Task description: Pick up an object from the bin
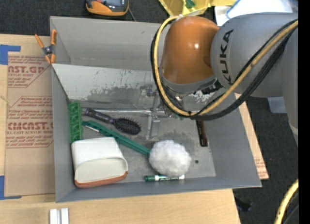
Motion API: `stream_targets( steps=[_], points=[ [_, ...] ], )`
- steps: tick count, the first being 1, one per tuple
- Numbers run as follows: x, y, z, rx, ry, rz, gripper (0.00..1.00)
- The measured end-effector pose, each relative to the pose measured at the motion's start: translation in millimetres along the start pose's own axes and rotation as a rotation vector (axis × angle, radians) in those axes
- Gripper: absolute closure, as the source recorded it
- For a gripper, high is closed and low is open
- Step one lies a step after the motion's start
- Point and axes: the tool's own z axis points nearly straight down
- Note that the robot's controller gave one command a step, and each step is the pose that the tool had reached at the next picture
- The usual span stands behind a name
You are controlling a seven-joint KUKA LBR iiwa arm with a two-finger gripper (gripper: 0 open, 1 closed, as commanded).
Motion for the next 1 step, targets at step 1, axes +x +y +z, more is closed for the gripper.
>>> stream_targets(
  steps=[1],
  points=[
    [-9.6,-8.8,-12.8,0.001,0.005,-0.038,0.0]
  ],
)
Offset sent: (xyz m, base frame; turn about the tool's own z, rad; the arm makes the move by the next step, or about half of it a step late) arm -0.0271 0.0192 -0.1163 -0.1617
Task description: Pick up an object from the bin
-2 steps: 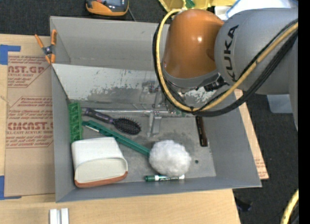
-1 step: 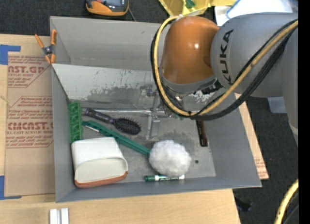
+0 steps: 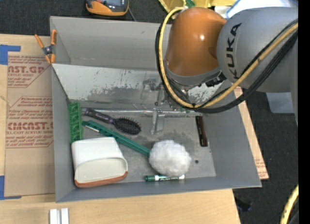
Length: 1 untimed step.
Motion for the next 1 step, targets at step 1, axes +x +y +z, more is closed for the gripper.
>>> stream_targets(
  steps=[1],
  points=[
    [24.1,20.4,89.1,0.0,0.0,-0.09,0.0]
  ],
)
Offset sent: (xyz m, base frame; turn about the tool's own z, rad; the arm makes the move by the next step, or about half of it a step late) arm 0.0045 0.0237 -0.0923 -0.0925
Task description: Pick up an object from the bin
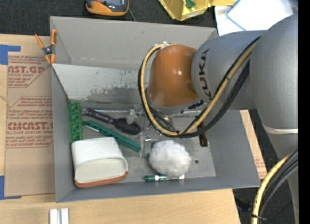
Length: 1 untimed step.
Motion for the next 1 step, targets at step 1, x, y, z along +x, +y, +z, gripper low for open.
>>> stream_targets(
  steps=[1],
  points=[
    [-29.9,0.8,3.4,0.0,-0.018,-0.001,1.0]
  ],
)
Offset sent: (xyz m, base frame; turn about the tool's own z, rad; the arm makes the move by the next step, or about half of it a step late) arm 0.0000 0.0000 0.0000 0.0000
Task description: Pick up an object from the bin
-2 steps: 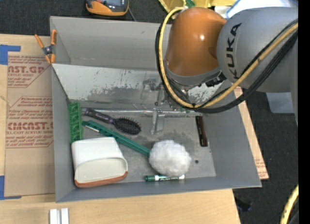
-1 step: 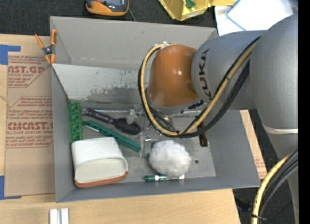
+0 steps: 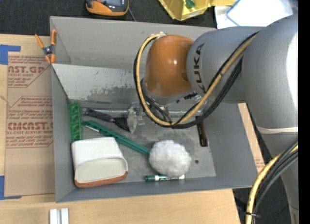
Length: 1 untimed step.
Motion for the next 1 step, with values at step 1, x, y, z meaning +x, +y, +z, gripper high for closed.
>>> stream_targets(
  steps=[1],
  points=[
    [0.0,0.0,0.0,0.0,0.0,-0.001,1.0]
  ],
)
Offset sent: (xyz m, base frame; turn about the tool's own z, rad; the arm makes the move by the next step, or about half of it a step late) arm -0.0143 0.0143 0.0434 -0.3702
